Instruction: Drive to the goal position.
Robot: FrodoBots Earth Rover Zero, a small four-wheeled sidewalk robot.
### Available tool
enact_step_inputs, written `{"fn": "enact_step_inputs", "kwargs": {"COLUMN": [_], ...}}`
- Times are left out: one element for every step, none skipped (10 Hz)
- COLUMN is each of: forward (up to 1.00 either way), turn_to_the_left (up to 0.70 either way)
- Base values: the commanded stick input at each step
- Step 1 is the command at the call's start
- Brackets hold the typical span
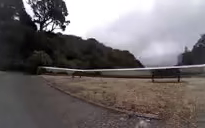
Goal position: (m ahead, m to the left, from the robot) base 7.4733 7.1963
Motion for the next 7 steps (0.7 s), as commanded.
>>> {"fn": "enact_step_inputs", "kwargs": {"forward": [0.45, 0.45, 0.45, 0.45, 0.45, 0.45, 0.45], "turn_to_the_left": [0.27, 0.27, 0.27, 0.27, 0.27, 0.27, 0.27]}}
